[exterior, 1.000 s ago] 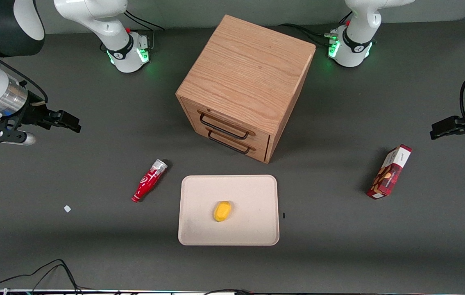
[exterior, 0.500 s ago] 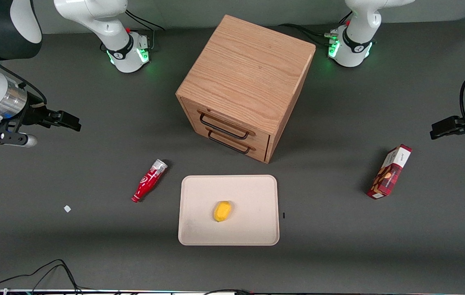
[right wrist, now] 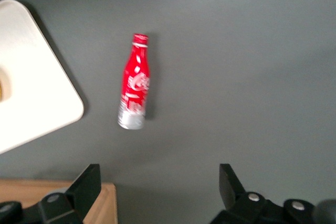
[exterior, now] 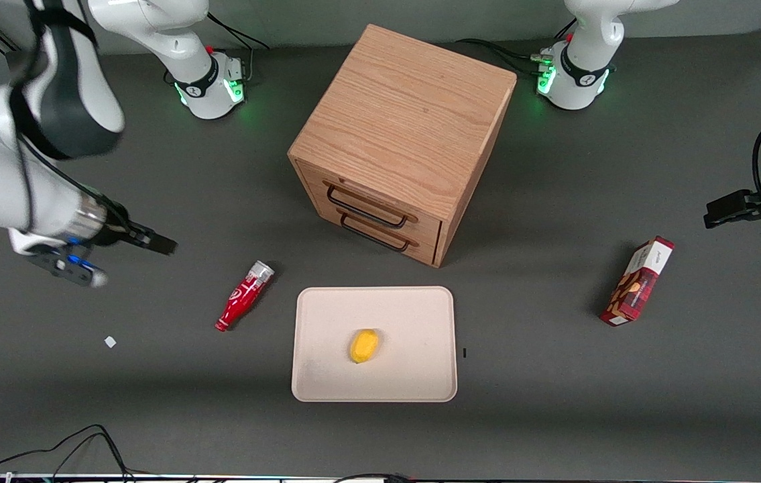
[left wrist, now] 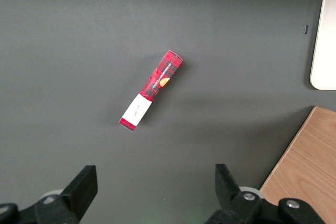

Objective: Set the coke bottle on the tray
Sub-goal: 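Move the open right gripper down over the red Coca-Cola bottle, then close the right gripper around the bottle's body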

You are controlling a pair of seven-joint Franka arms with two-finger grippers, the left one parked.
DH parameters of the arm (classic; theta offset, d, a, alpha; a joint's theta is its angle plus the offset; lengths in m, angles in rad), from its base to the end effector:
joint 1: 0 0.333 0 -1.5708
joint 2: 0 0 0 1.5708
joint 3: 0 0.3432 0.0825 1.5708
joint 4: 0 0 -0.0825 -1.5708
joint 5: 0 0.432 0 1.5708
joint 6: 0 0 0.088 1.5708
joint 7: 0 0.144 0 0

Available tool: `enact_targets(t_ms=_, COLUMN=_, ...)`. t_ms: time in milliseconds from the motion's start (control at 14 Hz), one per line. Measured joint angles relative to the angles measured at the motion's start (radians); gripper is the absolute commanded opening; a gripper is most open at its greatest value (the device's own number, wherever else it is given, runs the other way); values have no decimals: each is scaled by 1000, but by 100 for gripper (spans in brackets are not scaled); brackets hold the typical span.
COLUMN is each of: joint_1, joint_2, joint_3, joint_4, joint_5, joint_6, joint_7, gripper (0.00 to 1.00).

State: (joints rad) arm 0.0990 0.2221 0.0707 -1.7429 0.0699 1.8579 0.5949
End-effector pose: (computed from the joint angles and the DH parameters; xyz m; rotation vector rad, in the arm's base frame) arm 0.6484 0.1168 0.4080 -3.0213 0.6907 0.2008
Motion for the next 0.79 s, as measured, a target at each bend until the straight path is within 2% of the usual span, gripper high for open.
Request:
enact_targets(t_ms=214, joint_1=9, joint_2=126, joint_3=49, joint_4=-54, joint_5=-1, joint_6=226, joint_7=101, gripper=100)
enact_targets(t_ms=500, joint_1=40, joint_2=231, joint_3=50, joint_4=-81, joint_5=-25, joint_6=354, joint_7=180, gripper=100)
enact_targets(t_ms=786, joint_1=40, joint_2=261, joint_3=49, joint_4=-168, joint_5=-31, joint_6=499, joint_7=202, gripper=100)
